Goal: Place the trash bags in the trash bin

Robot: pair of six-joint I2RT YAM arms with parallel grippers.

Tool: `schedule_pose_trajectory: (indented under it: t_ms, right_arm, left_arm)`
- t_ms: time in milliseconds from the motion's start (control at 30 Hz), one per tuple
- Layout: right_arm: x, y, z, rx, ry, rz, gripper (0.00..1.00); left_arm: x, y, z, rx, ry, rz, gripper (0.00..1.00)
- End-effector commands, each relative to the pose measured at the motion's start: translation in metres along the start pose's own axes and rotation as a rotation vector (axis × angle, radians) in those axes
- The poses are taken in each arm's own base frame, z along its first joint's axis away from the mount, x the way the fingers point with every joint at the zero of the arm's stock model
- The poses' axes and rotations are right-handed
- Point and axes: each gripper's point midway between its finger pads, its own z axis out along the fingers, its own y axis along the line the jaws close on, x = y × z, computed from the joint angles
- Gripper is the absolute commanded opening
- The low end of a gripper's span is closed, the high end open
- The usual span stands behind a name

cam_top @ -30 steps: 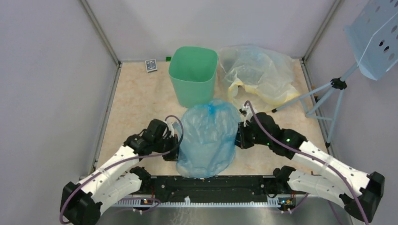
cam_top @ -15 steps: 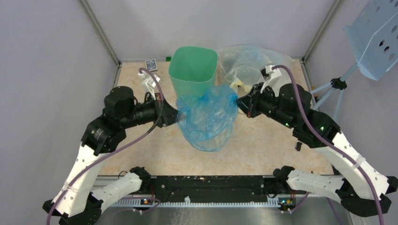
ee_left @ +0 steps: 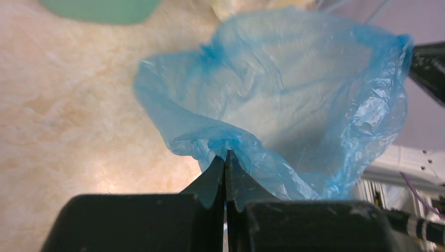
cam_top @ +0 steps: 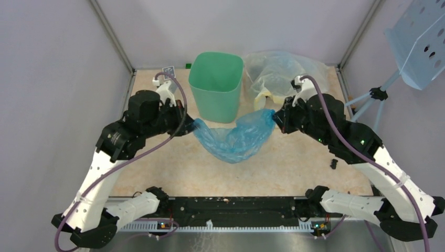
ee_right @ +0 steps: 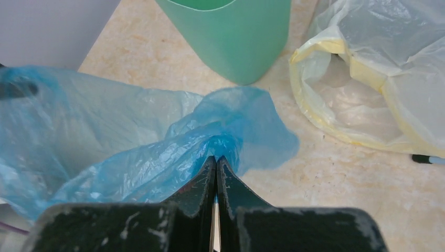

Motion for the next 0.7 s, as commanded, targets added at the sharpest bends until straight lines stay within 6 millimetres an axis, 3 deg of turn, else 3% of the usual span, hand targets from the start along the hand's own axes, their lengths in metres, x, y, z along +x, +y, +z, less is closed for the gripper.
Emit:
schedule_pose_trajectory:
  t_ms: [0, 100, 233, 333, 500, 667]
  right_arm:
    - [0.006, -0.003, 0.001, 0.016, 0.078, -0.071, 0.00]
    - [-0.015, 0.018, -0.004, -0.086, 0.024, -0.058, 0.00]
    - [-0.079, 0.046, -0.014, -0.181, -0.157, -0.056, 0.00]
    - [-0.125, 0.062, -0.020, -0.221, -0.288, -0.069, 0.00]
    - [-0.198, 0.078, -0.027, -0.232, -0.519, -0.100, 0.00]
    - [-0.247, 0.085, -0.021, -0.196, -0.676, -0.116, 0.00]
  left_arm:
    - [-0.028, 0.022, -0.024, -0.187, -0.111, 0.026, 0.00]
    - [-0.053, 0.007, -0.042, -0.165, -0.211, 0.038, 0.00]
    - [-0.100, -0.038, -0.063, -0.014, -0.389, 0.084, 0.00]
    - [-0.133, -0.059, -0.078, 0.055, -0.537, 0.112, 0.00]
    - [-0.192, -0.080, -0.119, 0.087, -0.849, 0.151, 0.00]
    - [-0.232, -0.086, -0.162, 0.083, -1.164, 0.185, 0.00]
